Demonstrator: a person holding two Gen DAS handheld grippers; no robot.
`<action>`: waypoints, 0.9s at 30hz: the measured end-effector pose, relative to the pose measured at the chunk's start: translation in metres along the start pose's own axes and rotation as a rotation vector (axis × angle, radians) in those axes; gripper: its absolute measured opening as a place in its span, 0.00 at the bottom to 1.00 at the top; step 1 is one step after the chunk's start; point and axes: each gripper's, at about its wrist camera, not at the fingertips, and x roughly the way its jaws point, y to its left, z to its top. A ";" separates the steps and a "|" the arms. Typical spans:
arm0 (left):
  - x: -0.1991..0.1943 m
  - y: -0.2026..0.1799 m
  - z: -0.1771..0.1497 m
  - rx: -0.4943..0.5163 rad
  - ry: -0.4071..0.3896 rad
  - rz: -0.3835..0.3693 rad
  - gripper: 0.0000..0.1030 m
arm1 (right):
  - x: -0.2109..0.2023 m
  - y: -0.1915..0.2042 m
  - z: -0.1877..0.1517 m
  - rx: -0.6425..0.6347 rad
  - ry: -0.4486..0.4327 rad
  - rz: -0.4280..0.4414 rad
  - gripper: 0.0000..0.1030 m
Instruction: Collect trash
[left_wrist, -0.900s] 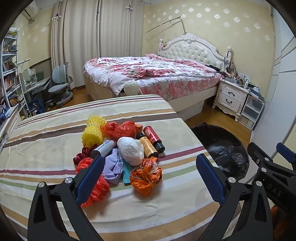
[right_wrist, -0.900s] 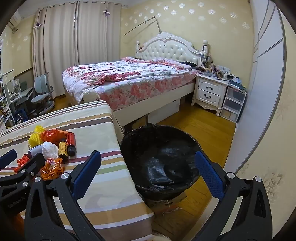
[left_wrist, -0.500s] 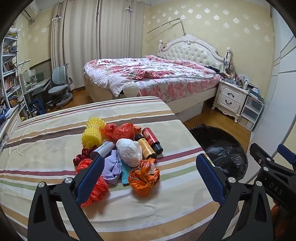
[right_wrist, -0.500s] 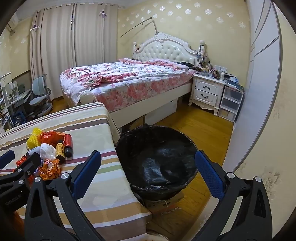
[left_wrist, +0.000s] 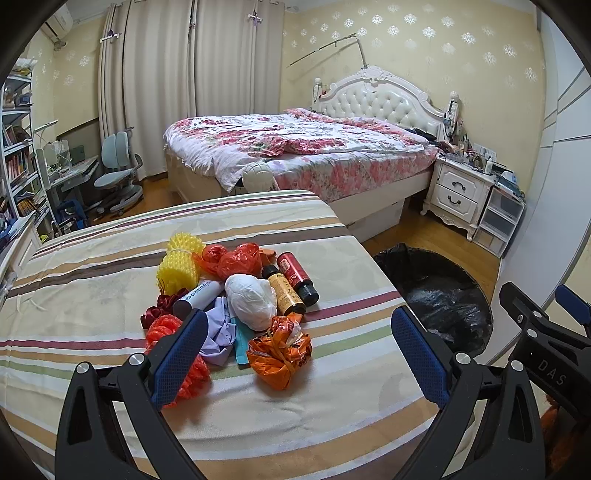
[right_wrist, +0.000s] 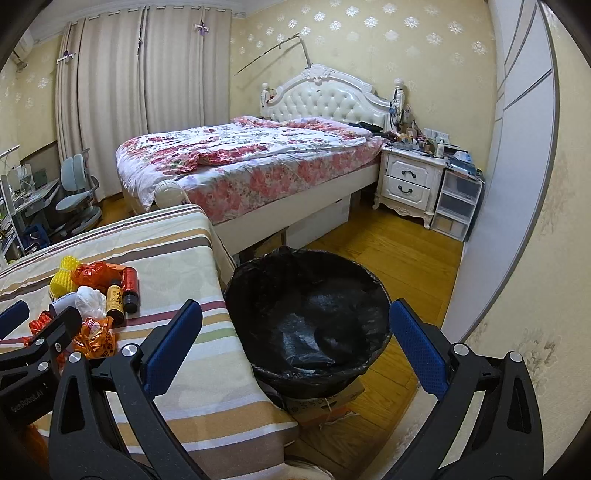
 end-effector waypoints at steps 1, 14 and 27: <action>0.000 0.000 0.000 -0.001 0.000 -0.001 0.94 | 0.000 0.000 0.000 0.000 0.000 0.000 0.96; 0.002 -0.001 -0.002 -0.002 0.004 -0.003 0.94 | 0.000 -0.005 -0.001 0.004 0.003 -0.003 0.96; 0.007 -0.004 -0.007 0.001 0.011 -0.002 0.94 | 0.000 -0.005 -0.002 0.004 0.005 -0.003 0.96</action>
